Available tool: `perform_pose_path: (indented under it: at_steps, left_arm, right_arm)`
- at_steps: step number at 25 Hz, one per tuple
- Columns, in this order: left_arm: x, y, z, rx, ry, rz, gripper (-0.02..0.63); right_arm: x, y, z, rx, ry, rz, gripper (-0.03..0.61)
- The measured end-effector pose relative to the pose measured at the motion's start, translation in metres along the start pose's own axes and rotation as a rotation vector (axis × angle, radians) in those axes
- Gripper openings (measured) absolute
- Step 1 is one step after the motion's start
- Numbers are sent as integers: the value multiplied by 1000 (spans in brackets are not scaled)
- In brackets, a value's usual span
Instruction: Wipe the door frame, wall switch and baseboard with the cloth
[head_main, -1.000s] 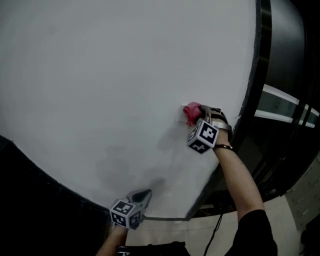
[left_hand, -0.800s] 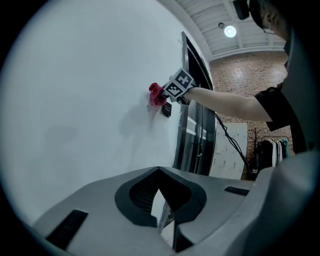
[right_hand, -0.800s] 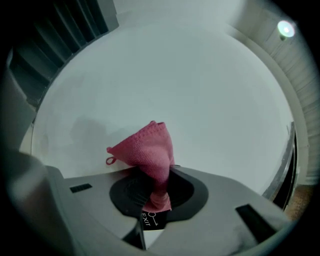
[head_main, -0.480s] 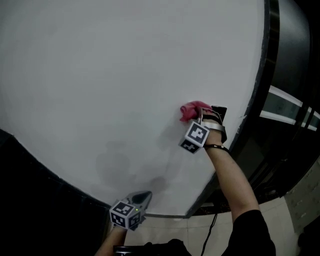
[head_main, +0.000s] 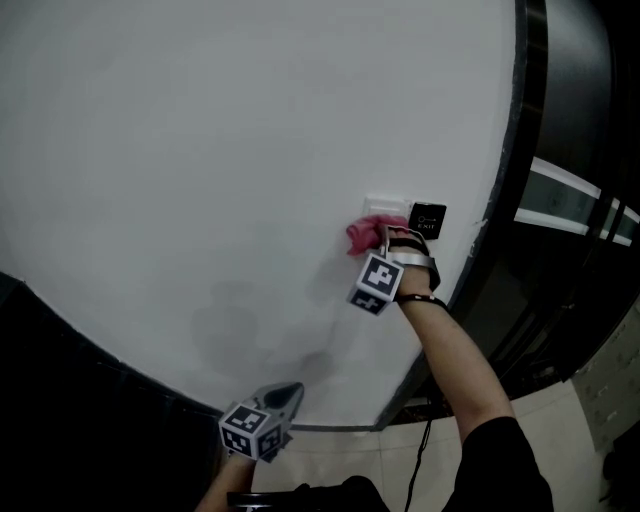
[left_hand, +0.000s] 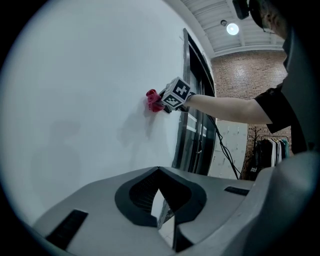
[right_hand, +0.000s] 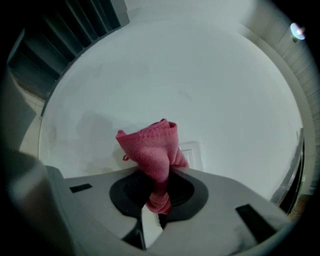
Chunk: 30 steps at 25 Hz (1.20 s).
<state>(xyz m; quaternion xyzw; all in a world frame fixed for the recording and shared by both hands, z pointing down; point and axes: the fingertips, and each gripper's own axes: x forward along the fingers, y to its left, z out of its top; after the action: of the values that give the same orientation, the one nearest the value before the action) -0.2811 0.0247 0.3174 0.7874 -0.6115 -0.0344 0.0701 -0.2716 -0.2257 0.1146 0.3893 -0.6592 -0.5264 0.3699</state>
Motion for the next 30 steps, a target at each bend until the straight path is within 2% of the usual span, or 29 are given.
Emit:
perform_pose_path:
  at_steps: [11, 16, 19, 22, 25, 28, 30]
  left_arm:
    - [9, -6, 7, 5, -18, -8, -8]
    - [25, -8, -5, 7, -12, -16, -8]
    - [22, -10, -7, 0, 0, -18, -8]
    - [24, -7, -6, 1, 0, -16, -8]
    - [22, -6, 1, 3, -11, -11, -8]
    - [19, -5, 4, 5, -18, -3, -8]
    - [15, -4, 3, 5, -21, 4, -8]
  right_arm:
    - [4, 3, -3, -24, -18, 18, 55]
    - [10, 17, -13, -37, -39, 54, 55]
    - [-1, 4, -4, -32, -90, 9, 55]
    - [-7, -35, 4, -9, -127, -78, 55]
    - [-3, -70, 2, -17, -96, -146, 55]
    - [-6, -73, 9, 27, -69, -116, 55]
    - [-4, -60, 10, 16, -50, -100, 55]
